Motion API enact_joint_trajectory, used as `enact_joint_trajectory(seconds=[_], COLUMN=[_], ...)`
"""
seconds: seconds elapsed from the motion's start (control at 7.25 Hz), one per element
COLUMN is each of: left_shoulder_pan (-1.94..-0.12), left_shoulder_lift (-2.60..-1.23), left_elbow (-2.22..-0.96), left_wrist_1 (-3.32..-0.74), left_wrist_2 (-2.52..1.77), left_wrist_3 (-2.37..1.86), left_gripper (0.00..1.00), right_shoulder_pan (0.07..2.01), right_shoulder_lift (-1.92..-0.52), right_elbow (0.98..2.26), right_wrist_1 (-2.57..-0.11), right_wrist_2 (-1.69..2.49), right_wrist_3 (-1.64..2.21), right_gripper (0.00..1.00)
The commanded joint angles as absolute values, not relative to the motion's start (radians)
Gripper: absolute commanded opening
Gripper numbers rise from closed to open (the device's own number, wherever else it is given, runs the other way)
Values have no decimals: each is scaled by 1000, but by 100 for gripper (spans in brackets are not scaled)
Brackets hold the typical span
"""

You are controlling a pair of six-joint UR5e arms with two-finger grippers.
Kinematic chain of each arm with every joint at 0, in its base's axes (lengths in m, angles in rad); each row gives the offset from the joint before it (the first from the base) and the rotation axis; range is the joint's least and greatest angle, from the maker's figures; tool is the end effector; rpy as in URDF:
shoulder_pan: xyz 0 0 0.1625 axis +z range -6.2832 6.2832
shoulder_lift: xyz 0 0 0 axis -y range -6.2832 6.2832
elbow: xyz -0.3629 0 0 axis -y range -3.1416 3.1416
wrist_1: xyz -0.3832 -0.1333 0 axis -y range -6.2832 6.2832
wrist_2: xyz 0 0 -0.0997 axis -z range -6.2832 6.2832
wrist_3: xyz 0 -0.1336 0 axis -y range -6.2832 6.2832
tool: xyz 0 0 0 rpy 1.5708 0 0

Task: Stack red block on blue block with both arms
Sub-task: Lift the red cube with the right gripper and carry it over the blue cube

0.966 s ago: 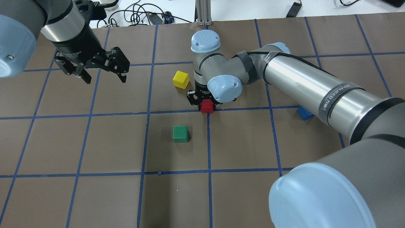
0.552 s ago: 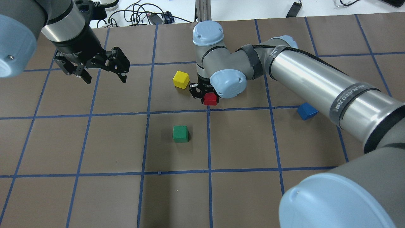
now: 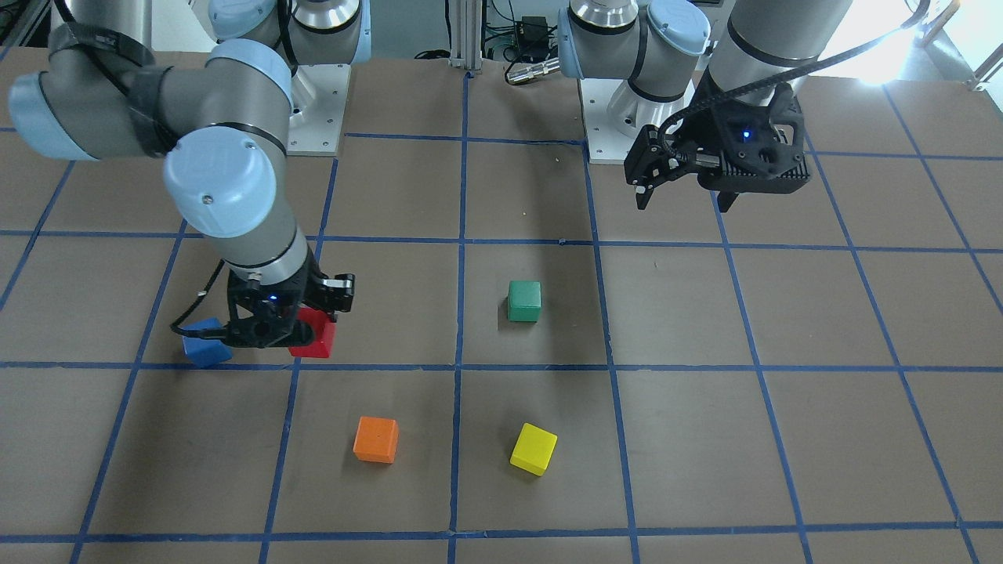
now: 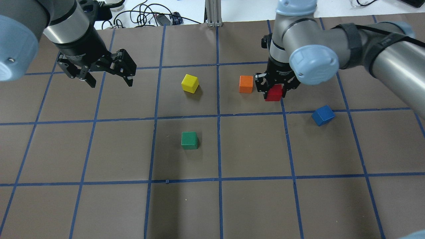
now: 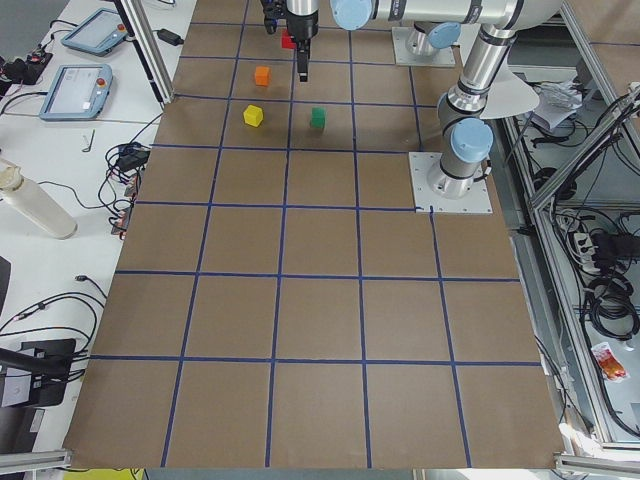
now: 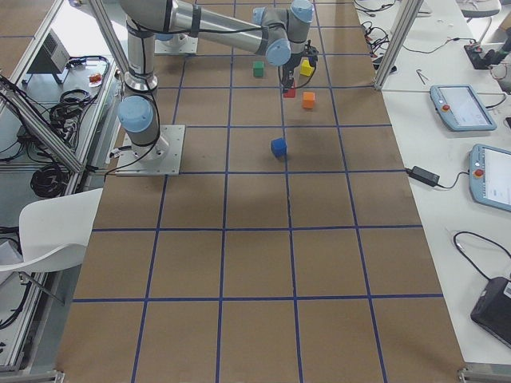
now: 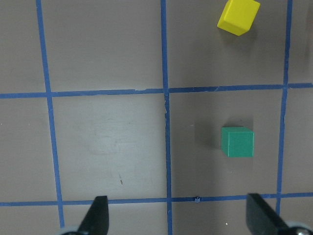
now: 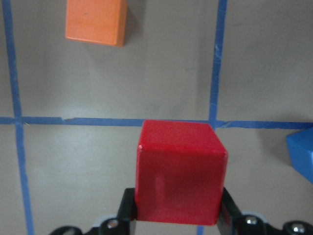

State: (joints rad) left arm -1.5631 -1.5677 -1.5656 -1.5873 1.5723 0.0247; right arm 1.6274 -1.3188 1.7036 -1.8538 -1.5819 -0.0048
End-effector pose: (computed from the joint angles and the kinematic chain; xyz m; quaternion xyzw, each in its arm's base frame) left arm -0.1294 -0.4817 0.3942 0.0085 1.0000 0.0041 0.0007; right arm 0.1617 -0.5230 0.2271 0.0309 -0.9982 -0.0507 0.0069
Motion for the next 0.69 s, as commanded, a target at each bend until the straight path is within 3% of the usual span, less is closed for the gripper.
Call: enact_joint_trajectory(seconds=[0.0, 0.55], left_shoulder_pan=[-1565, -1566], left_shoulder_lift=[-1569, -1569], left_elbow=[-1566, -1571], left_wrist_1=[-1588, -1585], left_wrist_2=[1572, 1572], left_wrist_3=[26, 26], left_gripper=[100, 100], right_shoulder_pan=[1475, 1321], right_shoulder_lift=[-1411, -1419], right_elbow=[1839, 1875], right_wrist_1=[-1874, -1888], right_wrist_2=[-1623, -1657], right_wrist_3=[-296, -604], right_gripper=[10, 10])
